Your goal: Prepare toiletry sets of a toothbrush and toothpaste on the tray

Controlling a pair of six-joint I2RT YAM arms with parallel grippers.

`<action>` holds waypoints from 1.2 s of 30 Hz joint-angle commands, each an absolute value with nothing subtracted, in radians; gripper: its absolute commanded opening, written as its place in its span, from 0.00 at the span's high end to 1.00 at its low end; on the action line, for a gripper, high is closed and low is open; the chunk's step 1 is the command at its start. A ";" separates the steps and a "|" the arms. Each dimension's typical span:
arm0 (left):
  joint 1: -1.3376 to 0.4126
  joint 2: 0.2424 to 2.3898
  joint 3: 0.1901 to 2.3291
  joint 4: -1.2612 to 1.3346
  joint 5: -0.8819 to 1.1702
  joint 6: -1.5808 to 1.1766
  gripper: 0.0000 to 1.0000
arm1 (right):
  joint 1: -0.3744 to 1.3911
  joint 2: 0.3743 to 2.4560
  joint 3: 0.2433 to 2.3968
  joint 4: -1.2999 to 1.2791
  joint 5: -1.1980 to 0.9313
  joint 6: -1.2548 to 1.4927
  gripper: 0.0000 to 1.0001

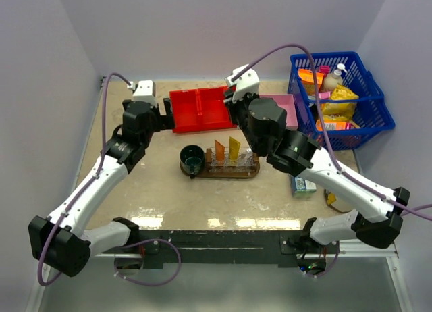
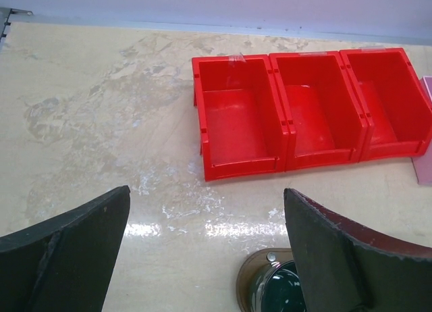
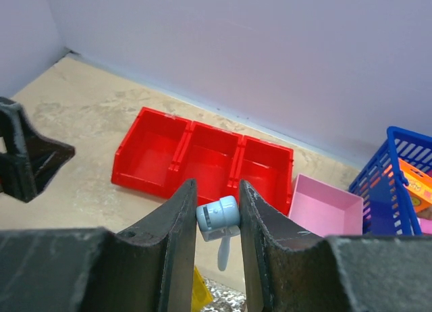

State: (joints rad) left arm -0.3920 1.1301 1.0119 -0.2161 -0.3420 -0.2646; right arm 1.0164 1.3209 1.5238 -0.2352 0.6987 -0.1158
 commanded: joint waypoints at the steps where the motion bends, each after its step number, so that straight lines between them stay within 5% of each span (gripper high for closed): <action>1: -0.382 1.089 0.994 -0.147 -0.359 -0.239 0.00 | 0.963 1.318 1.516 -0.221 0.749 -0.126 1.00; 36: -0.382 1.104 0.989 -0.153 -0.310 -0.235 0.00 | 0.922 1.378 1.336 -0.302 0.681 0.077 1.00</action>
